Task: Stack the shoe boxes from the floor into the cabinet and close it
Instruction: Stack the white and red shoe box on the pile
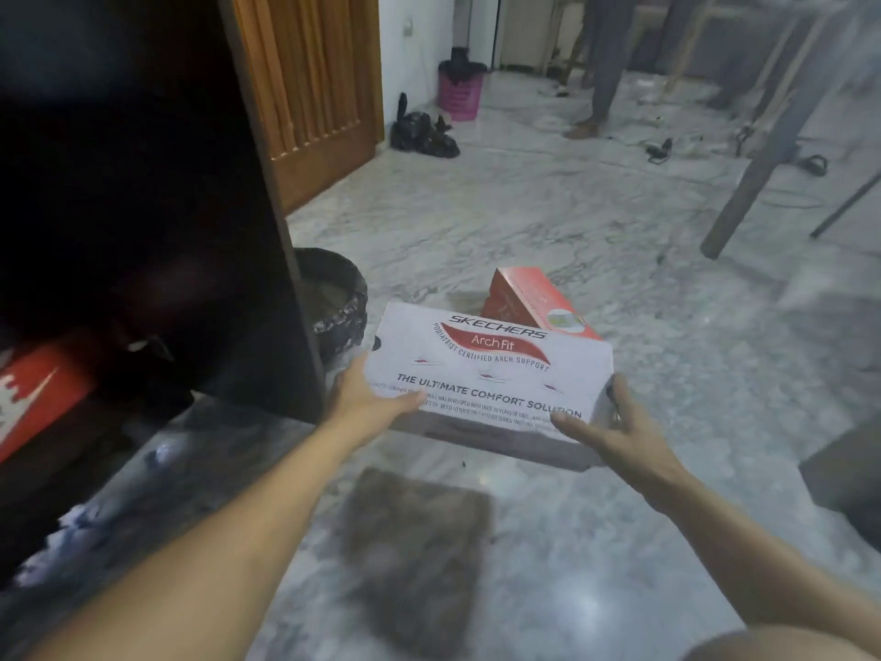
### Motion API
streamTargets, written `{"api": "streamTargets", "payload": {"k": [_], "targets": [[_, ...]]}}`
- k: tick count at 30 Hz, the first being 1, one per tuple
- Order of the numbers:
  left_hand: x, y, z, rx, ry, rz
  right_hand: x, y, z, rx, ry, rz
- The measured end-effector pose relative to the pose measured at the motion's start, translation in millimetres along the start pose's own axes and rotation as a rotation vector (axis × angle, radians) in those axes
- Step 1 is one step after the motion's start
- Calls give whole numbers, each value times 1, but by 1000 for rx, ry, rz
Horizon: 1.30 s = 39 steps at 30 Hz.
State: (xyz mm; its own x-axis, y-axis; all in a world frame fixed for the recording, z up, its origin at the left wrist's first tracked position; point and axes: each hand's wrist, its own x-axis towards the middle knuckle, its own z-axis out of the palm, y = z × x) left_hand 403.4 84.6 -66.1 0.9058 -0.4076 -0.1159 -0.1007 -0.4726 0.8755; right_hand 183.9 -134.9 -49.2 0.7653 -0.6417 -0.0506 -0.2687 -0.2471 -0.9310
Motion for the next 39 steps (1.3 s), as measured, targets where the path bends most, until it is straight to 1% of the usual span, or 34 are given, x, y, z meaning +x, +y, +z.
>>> {"api": "streamTargets", "payload": {"k": [3,7,10,12,14,17,22,25,28,31,34,37,39], "targets": [[-24,32,-35,-19,18,81,-20,-35,-9,-29,-61,-96],[-62,66,-88,27,70,153,-41,-79,-16,-56,-95,-191],[-89,84,-125,8,130,186,-55,-119,-18,-134,-103,-279],[-107,94,-151,-4,174,195,-62,-146,-14,-169,-78,-317],[-124,102,-179,-4,228,200,-68,-173,-5,-203,-14,-350],[-148,115,-225,-35,315,194,-74,-216,15,-211,40,-398],[-179,133,-301,-35,501,216,-78,-284,57,-158,-41,-522],[-199,147,-335,-15,587,246,-78,-318,83,-122,-74,-578],[-215,155,-367,-51,652,279,-77,-349,107,-69,-119,-621],[-231,163,-401,-66,709,254,-80,-382,128,-16,-128,-687],[-244,175,-436,-17,837,227,-85,-415,147,25,-143,-746],[-256,194,-467,14,922,260,-87,-450,166,110,-135,-784],[-265,208,-485,-16,966,281,-87,-475,178,165,-137,-807]]}}
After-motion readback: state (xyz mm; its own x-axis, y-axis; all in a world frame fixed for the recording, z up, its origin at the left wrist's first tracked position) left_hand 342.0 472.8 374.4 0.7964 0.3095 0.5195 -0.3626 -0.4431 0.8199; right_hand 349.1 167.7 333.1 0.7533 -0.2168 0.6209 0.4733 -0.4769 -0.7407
